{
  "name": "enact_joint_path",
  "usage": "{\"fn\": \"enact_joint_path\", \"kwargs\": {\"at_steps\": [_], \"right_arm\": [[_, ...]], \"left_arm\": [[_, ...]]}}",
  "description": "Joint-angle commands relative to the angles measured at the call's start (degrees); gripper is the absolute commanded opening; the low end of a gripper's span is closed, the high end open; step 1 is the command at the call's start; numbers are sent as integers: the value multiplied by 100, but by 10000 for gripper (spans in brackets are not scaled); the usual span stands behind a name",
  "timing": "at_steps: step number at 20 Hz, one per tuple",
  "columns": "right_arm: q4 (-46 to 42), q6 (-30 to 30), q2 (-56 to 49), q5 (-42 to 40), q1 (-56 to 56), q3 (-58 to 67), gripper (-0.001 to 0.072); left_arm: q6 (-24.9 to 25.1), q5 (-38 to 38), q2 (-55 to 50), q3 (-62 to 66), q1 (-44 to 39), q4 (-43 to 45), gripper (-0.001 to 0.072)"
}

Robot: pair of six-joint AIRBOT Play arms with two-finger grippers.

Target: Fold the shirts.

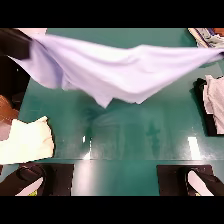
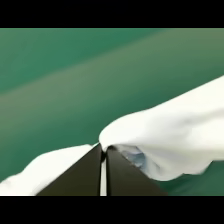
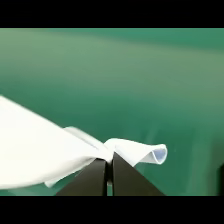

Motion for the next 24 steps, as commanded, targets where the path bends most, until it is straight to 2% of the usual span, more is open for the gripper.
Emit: {"fn": "enact_joint_path", "kwargs": {"at_steps": [1,5,7,9,13,15,17,20,24], "right_arm": [[-20,7,341,-48,-125,817,16],[-24,7,313,9,-164,1598,16],[-22,11,136,271,-326,2085,15],[-22,271,-179,776,-619,2625,16],[-20,833,-1270,2240,-717,3274,15],[-26,964,-1836,2583,-404,2938,15],[-26,977,-2433,2645,-81,2391,15],[-127,973,-3318,2028,302,1698,15],[-461,970,-4245,1047,640,1700,15]], "left_arm": [[-2,-33,223,1016,2,94,20],[-2,-262,223,1888,2,-120,20],[66,-363,223,2083,2,-507,20],[192,-660,221,2074,2,-839,20],[221,-1930,-125,1231,4,-896,20],[361,-1978,-369,278,4,-942,20],[455,-1534,-612,-822,4,-885,20],[553,-63,-1130,-2159,4,-549,20],[529,1615,-2055,-2474,4,232,20]]}}
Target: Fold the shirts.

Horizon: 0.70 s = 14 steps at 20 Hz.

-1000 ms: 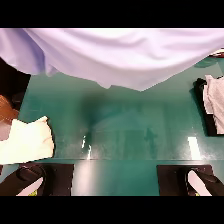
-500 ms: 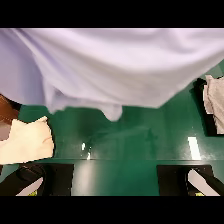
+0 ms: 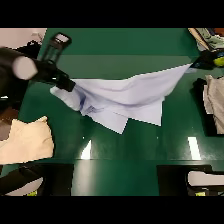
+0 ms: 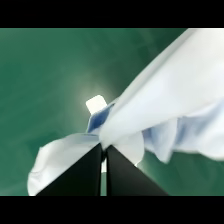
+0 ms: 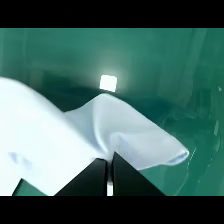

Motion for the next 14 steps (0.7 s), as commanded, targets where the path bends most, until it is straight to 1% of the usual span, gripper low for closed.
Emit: {"fn": "enact_joint_path", "kwargs": {"at_steps": [1,3,4,5,6,7,10,11,12,14], "right_arm": [[-179,20,-866,-675,289,79,16],[-177,17,-1193,-800,396,420,17],[-173,20,-1349,-861,420,621,20],[-166,20,-1471,-892,448,809,129],[-166,20,-1561,-885,448,984,357],[-157,22,-1624,-841,446,1161,420],[-157,20,-1582,-619,417,1392,419],[-168,15,-1539,-417,391,1401,418],[-125,-4,-1508,-173,358,1403,418],[-120,-63,-1482,334,358,1401,418]], "left_arm": [[-76,1499,-723,-393,4,704,20],[-549,1926,-933,-385,39,1078,21],[-855,2052,-970,-385,131,1088,23],[-1191,2116,-973,-385,260,1084,193],[-1502,2061,-973,-352,420,1078,411],[-1722,1882,-973,-282,610,1069,506],[-1770,1099,-964,11,1167,938,506],[-1770,815,-918,33,1362,802,471],[-1770,562,-901,28,1547,597,358],[-1676,323,-901,-83,1897,-79,358]]}}
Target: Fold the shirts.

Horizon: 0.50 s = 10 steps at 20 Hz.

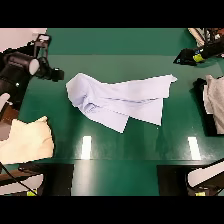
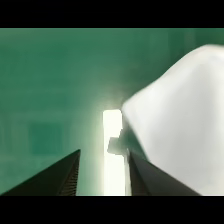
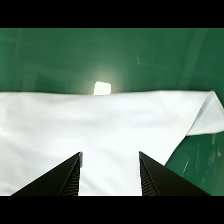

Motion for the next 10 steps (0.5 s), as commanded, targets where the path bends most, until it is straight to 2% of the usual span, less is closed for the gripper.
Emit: {"fn": "enact_joint_path", "kwargs": {"at_steps": [1,5,7,10], "right_arm": [[26,-105,20,881,-20,83,418],[72,-120,26,1346,28,83,416],[334,-144,63,1453,26,68,410],[319,-247,509,1388,-55,-562,410]], "left_arm": [[-24,-551,11,-136,614,-1014,358],[127,-450,11,-623,1115,-2328,358],[149,-402,13,-660,1425,-2656,357],[459,-374,15,-662,1939,-3049,357]]}}
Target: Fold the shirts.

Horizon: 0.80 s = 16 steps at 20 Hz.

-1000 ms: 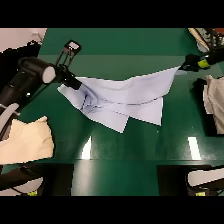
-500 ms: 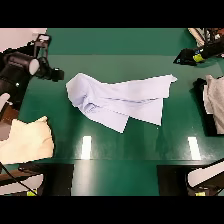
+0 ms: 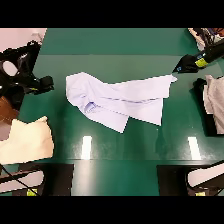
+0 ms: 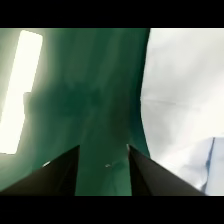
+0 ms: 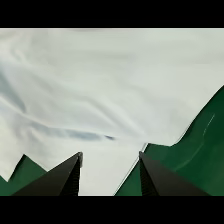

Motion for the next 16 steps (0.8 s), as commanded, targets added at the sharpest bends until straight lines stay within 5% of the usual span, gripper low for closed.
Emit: {"fn": "enact_joint_path", "kwargs": {"at_steps": [1,8,9,16], "right_arm": [[85,-149,509,-20,-98,-756,410],[85,-153,1912,-1285,-262,-2992,409],[87,-153,2026,-1344,-234,-3195,409],[90,-140,2535,-1698,-52,-4240,408]], "left_arm": [[407,33,-2,-59,588,-772,357],[1552,9,-960,-59,931,-3018,392],[1617,-81,-1156,-59,931,-3202,451],[2188,-107,-1794,-70,855,-3871,447]]}}
